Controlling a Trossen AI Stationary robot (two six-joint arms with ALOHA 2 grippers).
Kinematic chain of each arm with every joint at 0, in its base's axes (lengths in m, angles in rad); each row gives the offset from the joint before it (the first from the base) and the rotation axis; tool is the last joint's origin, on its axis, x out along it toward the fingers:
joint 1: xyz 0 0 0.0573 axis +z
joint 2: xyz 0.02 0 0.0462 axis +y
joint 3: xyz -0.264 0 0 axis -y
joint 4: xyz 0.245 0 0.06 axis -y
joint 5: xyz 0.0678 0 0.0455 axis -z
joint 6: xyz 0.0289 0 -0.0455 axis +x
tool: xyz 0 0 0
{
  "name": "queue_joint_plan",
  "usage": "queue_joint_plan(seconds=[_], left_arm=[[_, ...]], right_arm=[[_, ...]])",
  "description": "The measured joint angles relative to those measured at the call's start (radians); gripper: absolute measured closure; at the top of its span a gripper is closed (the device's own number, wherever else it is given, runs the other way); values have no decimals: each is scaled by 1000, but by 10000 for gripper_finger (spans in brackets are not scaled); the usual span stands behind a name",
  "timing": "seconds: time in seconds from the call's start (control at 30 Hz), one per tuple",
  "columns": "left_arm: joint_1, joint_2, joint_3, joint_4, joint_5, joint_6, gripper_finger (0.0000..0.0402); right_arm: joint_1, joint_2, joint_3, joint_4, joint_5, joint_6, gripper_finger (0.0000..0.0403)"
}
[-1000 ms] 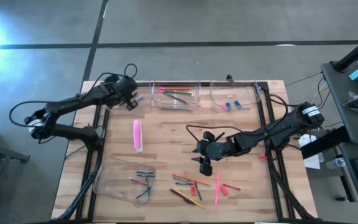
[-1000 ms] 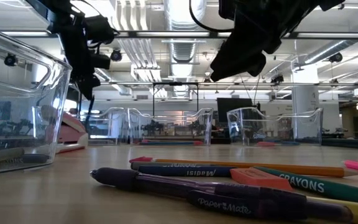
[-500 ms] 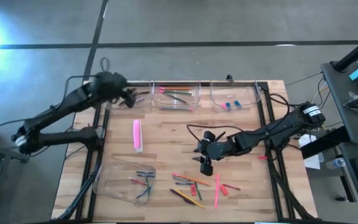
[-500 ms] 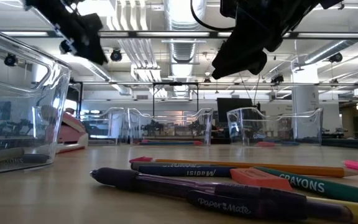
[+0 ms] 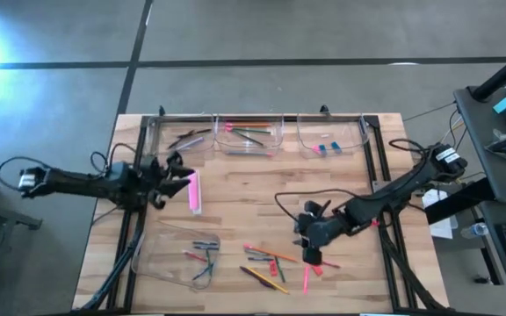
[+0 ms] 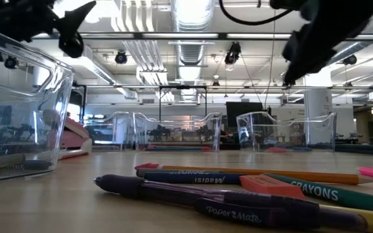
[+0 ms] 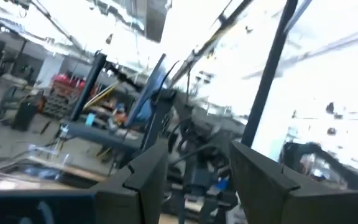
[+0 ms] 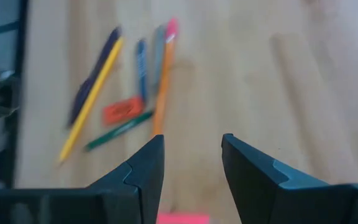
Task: Sort crayons/erasers/pens/pencils in bins
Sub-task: Put the red crayon into the bottom left transparent bin
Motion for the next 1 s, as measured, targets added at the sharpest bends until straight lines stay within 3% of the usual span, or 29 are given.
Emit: queue_joint_plan(seconds=[0.17,0.3,0.7,1.0], left_arm=[[-232,60,6,-11,-296,150,244],[-334,152,63,-11,-446,234,244],[-357,421,206,-68,-506,257,244],[-356,485,242,-65,-506,256,244]], right_arm=[[68,-6,0,-49,-66,119,252],[108,-3,0,-93,-68,199,252],[247,1,-40,-164,-48,376,252],[325,1,-121,-162,-41,496,252]])
